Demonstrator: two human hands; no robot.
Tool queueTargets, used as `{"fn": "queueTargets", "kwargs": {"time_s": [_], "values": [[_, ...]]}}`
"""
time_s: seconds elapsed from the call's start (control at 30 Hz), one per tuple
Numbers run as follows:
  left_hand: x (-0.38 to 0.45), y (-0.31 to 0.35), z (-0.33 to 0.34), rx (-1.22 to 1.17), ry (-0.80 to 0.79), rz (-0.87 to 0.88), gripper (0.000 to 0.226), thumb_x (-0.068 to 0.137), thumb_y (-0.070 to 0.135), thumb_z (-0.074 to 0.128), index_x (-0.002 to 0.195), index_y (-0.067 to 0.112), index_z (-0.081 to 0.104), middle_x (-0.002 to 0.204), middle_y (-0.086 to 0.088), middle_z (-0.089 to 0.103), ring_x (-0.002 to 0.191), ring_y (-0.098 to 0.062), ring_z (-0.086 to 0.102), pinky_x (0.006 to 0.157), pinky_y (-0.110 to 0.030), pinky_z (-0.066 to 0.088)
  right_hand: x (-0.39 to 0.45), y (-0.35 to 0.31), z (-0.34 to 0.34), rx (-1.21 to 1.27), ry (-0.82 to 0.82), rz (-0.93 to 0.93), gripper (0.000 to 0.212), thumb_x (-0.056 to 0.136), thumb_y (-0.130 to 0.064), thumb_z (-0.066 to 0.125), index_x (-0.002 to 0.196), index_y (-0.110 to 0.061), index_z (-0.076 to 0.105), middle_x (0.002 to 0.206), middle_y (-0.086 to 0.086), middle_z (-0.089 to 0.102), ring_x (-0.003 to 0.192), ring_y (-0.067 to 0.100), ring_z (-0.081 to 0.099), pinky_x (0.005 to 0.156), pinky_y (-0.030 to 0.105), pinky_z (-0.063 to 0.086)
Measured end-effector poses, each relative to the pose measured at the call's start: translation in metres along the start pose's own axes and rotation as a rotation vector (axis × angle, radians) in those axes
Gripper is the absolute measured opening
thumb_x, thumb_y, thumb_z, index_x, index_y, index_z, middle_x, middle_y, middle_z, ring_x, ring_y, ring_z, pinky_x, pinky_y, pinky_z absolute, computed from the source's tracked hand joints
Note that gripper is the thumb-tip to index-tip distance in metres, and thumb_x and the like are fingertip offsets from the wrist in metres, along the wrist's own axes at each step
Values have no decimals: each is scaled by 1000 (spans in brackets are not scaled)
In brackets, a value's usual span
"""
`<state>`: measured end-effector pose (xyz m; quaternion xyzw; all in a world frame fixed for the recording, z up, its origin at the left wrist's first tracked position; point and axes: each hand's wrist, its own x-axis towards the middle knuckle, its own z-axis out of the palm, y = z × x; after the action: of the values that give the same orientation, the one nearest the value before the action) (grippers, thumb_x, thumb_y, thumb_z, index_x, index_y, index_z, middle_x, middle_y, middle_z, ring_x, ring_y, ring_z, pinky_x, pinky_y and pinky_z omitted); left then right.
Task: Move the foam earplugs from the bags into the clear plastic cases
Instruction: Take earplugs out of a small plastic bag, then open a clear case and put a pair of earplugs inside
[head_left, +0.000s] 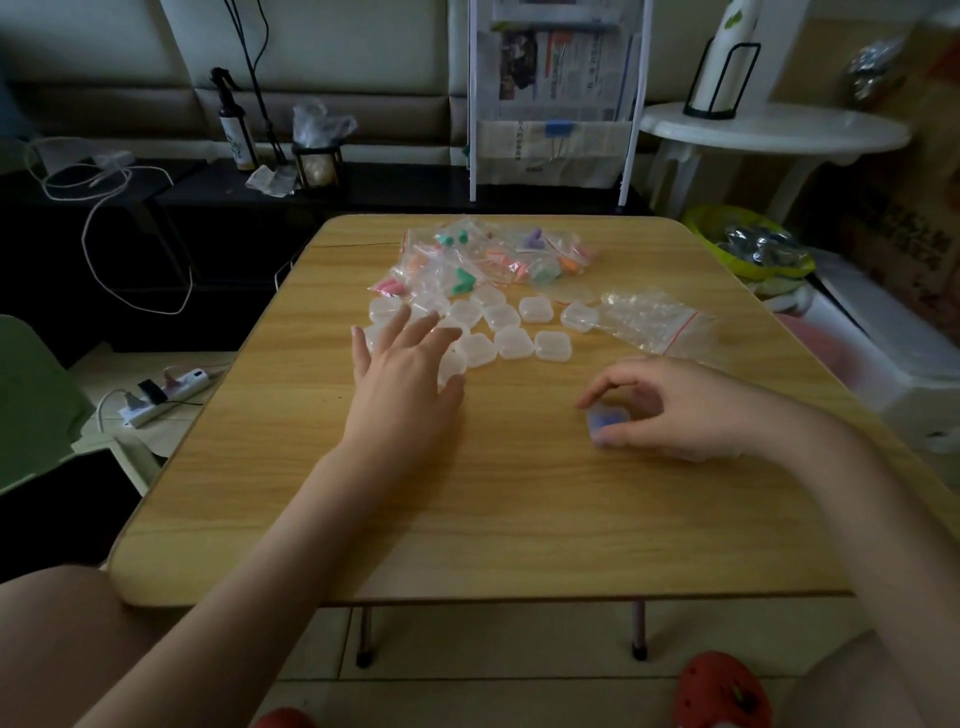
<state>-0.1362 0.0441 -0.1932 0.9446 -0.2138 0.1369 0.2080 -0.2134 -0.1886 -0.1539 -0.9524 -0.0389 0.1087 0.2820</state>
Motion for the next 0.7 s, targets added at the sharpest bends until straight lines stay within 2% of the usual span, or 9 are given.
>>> {"fn": "queueTargets", "kwargs": {"time_s": [0.07, 0.1, 0.13, 0.2, 0.27, 0.33, 0.53, 0.63, 0.7], "values": [[1, -1, 2, 13, -36, 7, 51, 95, 33, 51, 143, 29, 37, 156, 3, 24, 147, -18, 1, 112, -51, -13, 0, -4, -1, 117, 77, 37, 36, 80, -42, 67, 114, -46, 56, 99, -12, 60, 59, 5, 62, 53, 25, 52], [1, -1, 2, 12, -50, 15, 52, 95, 37, 49, 145, 30, 33, 157, 4, 20, 147, -17, -3, 111, -51, -15, 3, -2, -2, 133, 159, 37, 38, 83, -42, 63, 120, -48, 53, 108, -13, 60, 62, 12, 66, 55, 29, 53], [2, -1, 3, 13, -64, 26, 53, 96, 40, 46, 146, 32, 30, 158, 4, 16, 146, -16, -7, 110, -51, -17, 9, 3, -5, 93, 258, 13, 40, 87, -42, 59, 126, -48, 50, 123, -16, 55, 85, 15, 69, 71, 32, 55], [2, 0, 5, 40, -113, 64, 55, 97, 46, 39, 148, 34, 22, 159, 6, 9, 145, -15, -13, 110, -53, -18, 24, 21, -11, -26, 376, -20, 41, 93, -40, 52, 133, -43, 46, 145, -16, 40, 134, 10, 40, 111, 36, 29], [2, 0, 6, 95, -173, 116, 58, 97, 50, 32, 150, 33, 15, 159, 8, 2, 144, -16, -20, 111, -57, -16, 33, 41, -13, -86, 379, 51, 39, 96, -39, 47, 135, -40, 44, 148, -12, 38, 141, 10, 26, 117, 45, 17], [2, -3, 8, 133, -212, 138, 59, 97, 51, 28, 151, 31, 13, 159, 9, 1, 143, -16, -21, 111, -60, -14, 35, 56, -13, -112, 367, 183, 38, 98, -41, 43, 134, -33, 50, 141, -4, 50, 134, 20, 40, 111, 45, 30], [4, -7, 9, 10, -152, 147, 49, 98, 42, 37, 145, 27, 34, 153, 7, 30, 146, -11, 3, 116, -49, -10, 33, 63, -9, -188, 482, 260, 40, 98, -43, 40, 100, -19, 71, 96, 9, 70, 97, 29, 60, 93, 40, 43], [4, -7, 10, -45, -54, 175, 37, 96, 34, 48, 131, 21, 51, 139, 3, 48, 140, -15, 26, 117, -40, -2, 36, 56, -13, -50, 628, 118, 32, 99, -27, 47, 94, -9, 72, 106, 8, 68, 99, 24, 59, 88, 32, 43], [4, -6, 10, -79, 2, 175, 33, 93, 29, 54, 124, 18, 55, 130, 0, 54, 131, -19, 37, 117, -38, 6, 41, 49, -19, -8, 686, 43, 27, 97, -25, 51, 95, -8, 71, 110, 6, 66, 104, 20, 57, 97, 31, 38]]}}
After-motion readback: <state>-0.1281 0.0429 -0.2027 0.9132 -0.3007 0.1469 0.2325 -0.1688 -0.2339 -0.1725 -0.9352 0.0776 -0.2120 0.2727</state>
